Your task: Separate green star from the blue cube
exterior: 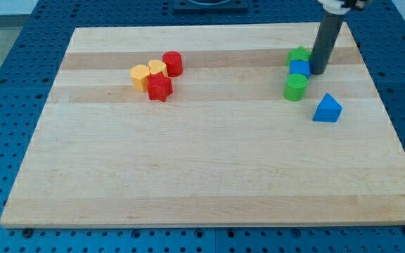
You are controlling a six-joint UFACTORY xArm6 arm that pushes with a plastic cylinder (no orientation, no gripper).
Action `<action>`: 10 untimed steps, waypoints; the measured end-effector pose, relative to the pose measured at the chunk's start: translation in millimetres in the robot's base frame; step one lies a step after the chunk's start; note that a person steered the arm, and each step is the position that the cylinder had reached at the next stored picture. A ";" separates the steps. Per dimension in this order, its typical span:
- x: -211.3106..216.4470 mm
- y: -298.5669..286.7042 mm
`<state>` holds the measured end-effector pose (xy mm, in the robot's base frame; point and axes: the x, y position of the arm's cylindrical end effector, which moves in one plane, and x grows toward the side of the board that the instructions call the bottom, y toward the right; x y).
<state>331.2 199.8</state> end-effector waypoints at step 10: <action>8.2 -130.0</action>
<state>339.4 69.8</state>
